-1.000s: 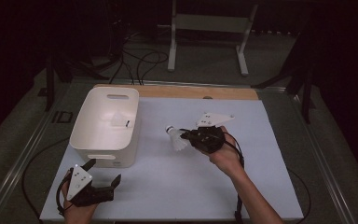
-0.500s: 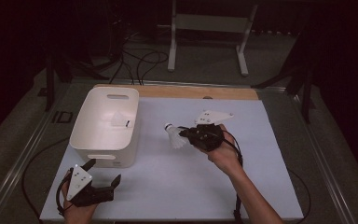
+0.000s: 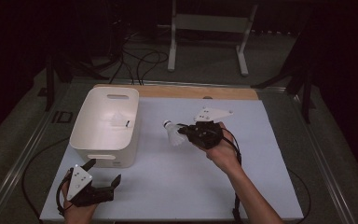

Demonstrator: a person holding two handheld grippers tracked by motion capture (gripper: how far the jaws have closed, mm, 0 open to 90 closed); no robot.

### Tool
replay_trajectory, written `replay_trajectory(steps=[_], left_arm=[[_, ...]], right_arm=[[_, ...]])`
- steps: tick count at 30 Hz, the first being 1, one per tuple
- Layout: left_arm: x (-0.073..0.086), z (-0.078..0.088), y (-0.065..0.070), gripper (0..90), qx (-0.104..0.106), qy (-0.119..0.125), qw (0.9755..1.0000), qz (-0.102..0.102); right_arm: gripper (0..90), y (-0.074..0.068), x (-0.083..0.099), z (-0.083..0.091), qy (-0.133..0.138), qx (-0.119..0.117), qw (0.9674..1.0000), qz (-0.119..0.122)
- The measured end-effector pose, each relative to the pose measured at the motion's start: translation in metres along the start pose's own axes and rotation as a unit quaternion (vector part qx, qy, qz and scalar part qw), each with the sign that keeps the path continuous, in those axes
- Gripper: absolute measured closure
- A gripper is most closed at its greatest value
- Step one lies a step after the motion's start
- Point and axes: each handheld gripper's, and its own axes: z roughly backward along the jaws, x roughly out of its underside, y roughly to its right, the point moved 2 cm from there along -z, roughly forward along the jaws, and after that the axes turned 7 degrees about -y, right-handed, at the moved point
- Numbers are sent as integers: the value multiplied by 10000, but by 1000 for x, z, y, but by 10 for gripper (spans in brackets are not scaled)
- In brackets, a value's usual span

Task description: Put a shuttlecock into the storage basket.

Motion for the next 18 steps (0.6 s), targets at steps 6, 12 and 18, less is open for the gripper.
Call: replay_trajectory(steps=[6, 12, 18], left_arm=[[0, 0, 0, 0, 4, -3, 10000, -2], [0, 0, 0, 0, 4, -2, 10000, -5], [0, 0, 0, 0, -1, -2, 10000, -5]], right_arm=[[895, 1, -3, 0, 15, 17, 10000, 3], [895, 2, -5, 0, 4, 48, 10000, -1], [895, 3, -10, -1, 37, 62, 10000, -7]])
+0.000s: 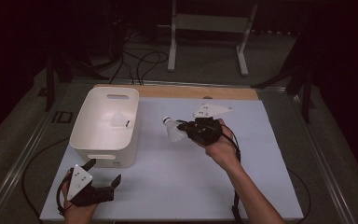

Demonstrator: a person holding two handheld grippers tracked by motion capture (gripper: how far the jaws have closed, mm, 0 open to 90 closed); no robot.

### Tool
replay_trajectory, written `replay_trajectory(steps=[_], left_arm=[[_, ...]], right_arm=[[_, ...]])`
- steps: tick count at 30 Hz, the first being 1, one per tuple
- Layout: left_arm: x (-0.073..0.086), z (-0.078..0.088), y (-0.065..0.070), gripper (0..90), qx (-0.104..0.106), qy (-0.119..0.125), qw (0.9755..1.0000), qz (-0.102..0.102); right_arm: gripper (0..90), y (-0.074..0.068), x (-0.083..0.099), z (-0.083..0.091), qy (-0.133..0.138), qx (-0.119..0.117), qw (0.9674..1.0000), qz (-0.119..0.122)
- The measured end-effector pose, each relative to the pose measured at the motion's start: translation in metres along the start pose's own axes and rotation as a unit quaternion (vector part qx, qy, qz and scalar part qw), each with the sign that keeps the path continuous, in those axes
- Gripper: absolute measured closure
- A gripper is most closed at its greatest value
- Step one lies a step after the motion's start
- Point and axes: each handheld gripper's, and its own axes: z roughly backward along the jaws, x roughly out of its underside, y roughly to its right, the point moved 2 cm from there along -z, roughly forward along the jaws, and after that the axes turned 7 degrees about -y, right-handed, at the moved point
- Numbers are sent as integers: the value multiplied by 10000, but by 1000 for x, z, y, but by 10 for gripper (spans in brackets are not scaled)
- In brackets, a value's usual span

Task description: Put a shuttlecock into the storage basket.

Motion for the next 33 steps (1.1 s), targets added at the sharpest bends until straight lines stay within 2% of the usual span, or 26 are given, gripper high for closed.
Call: replay_trajectory(steps=[33], left_arm=[[0, 1, -1, 0, -15, 12, 10000, 15]], right_arm=[[895, 2, -16, -4, 98, 23, 9999, -70]])
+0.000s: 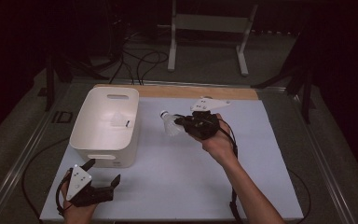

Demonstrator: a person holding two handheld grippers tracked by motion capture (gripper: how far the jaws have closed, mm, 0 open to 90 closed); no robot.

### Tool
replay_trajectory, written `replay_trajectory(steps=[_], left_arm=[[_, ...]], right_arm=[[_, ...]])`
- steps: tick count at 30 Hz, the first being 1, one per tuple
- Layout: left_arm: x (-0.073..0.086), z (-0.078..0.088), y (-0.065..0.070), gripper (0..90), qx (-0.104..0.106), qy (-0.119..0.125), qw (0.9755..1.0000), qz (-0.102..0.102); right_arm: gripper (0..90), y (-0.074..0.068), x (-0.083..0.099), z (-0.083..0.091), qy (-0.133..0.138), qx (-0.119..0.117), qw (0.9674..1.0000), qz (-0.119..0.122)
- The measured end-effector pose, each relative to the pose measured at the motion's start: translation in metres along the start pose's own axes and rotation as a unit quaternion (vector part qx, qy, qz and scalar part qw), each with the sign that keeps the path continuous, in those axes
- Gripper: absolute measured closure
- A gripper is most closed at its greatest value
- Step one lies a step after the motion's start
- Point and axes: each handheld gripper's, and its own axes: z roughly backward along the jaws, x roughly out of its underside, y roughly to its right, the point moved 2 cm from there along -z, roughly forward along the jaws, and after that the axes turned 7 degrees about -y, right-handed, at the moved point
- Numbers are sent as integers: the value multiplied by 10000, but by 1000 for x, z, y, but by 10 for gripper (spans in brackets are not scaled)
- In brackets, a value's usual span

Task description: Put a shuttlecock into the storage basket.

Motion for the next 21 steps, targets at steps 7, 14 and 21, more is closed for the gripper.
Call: replay_trajectory(steps=[7, 14, 21], left_arm=[[0, 0, 0, 0, 1, 9, 10000, 7], [0, 0, 0, 0, 1, 9, 10000, 5], [0, 0, 0, 0, 0, 4, 10000, 4]], right_arm=[[895, -1, -5, -1, 21, -29, 10000, 4], [896, -2, -10, -3, 60, -35, 10000, 29], [895, -1, -13, -5, 86, -33, 10000, 19]])
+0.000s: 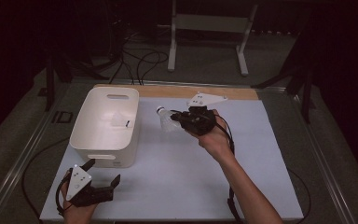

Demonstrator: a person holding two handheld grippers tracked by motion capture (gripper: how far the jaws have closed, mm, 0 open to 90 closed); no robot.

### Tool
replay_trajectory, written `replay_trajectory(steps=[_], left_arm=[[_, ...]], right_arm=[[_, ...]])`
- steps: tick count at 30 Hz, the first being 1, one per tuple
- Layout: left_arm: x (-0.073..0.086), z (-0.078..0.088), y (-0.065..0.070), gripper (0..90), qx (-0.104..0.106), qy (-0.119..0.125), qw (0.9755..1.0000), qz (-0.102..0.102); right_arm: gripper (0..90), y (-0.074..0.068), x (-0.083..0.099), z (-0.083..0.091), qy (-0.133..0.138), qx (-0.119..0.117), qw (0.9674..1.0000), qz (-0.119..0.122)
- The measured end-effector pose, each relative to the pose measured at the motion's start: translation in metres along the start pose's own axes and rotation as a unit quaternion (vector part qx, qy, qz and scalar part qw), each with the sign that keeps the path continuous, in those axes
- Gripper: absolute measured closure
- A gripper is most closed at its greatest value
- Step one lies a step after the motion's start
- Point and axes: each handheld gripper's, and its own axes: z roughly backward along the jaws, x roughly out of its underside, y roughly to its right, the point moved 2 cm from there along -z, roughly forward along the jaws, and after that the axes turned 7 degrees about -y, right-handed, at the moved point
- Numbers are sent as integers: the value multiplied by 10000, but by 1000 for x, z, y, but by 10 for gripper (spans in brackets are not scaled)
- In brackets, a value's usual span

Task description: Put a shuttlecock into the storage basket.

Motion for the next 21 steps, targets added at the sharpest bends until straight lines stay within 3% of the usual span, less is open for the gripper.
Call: replay_trajectory(steps=[21], left_arm=[[0, 0, -1, 0, -5, -1, 10000, -10]], right_arm=[[895, 3, -11, -9, 8, 6, 10000, 38]])
